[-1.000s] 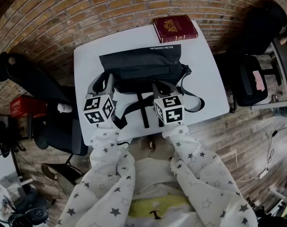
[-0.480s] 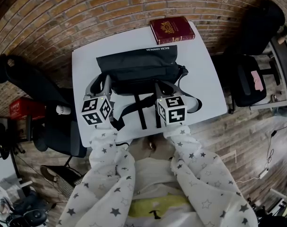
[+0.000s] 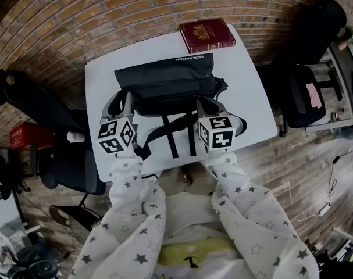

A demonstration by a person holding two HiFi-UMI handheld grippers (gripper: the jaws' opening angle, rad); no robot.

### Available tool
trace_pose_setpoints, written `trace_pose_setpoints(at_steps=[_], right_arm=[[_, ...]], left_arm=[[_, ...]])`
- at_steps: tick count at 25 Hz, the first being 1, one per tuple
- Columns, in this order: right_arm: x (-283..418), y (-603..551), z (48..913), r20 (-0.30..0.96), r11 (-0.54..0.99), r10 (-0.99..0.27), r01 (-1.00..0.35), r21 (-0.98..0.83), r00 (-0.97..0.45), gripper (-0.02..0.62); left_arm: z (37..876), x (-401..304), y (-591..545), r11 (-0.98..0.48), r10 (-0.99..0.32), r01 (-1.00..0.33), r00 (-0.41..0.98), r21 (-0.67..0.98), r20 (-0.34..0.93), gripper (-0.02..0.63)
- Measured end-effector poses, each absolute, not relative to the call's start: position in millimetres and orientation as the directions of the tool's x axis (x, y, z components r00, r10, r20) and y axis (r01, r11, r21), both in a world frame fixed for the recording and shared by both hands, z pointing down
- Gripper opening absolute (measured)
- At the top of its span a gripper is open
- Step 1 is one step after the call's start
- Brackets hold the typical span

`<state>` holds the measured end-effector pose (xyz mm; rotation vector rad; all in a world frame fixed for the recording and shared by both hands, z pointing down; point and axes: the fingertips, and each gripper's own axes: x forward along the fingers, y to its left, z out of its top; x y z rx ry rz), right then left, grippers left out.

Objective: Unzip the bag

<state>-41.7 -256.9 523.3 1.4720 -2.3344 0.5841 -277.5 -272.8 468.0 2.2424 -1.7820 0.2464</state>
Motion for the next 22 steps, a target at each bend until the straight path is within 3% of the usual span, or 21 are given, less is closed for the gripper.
trace_pose_setpoints(at_steps=[22], right_arm=[[-20.9,-259.3,519.4,0.462,0.329,-0.805,-0.929,-0.172,-0.371,0.020]], left_arm=[[468.5,-277.2,-272.9,-0.201,-0.930,-0.975,0.221,0.097,0.293,0.101]])
